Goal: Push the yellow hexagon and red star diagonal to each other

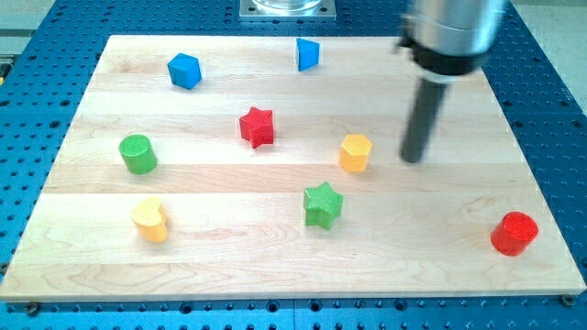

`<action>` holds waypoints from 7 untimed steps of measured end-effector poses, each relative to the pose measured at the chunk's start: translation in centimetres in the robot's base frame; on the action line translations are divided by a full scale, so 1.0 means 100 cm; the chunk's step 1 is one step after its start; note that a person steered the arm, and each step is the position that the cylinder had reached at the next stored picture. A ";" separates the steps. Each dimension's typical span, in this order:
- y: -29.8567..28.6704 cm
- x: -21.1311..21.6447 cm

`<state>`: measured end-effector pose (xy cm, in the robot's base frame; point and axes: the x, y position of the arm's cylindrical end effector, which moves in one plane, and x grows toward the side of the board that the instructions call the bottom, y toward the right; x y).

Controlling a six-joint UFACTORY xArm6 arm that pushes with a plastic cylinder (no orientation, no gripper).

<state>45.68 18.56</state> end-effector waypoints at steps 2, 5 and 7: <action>-0.129 -0.012; -0.222 -0.060; -0.256 -0.055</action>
<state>40.17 -7.04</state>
